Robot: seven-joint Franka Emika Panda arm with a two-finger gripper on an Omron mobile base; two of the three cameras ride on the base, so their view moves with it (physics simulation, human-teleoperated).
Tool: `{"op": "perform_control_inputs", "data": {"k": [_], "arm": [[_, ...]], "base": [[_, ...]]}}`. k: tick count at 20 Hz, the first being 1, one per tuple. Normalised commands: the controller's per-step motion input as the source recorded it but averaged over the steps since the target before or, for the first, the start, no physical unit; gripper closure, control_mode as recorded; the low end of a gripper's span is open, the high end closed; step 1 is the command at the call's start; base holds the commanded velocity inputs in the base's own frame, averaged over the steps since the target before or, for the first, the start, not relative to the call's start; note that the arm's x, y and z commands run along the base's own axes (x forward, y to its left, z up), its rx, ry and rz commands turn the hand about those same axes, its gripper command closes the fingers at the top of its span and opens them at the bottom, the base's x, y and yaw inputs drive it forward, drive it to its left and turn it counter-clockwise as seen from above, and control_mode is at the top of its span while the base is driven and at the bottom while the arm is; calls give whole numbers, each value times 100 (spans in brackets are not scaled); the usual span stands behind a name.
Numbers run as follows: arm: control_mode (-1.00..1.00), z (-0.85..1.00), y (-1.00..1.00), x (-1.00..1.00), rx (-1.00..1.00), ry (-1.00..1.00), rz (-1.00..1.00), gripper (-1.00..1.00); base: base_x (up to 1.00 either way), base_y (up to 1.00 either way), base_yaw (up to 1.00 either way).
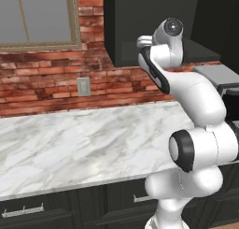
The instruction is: Take 2 condiments from the cabinet and move them on the counter near the stove.Make sure the condiments are lined up with each other, next to each other.
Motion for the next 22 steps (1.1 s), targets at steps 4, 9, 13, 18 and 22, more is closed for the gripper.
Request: {"op": "perform_control_inputs", "data": {"k": [4, 9, 13, 18, 22], "arm": [[-100, 7, -11, -100, -7, -9, 11, 100], [-100, 21, -13, -100, -1, 0, 13, 100], [-100, 21, -2, -100, -3, 5, 14, 100], [-100, 6, 0, -97, 0, 8, 1, 100], [-100, 0, 0, -84, 0, 5, 0, 100]], "base": [[0, 0, 0], [0, 0, 0], [0, 0, 0], [0, 0, 0], [0, 0, 0]]}}
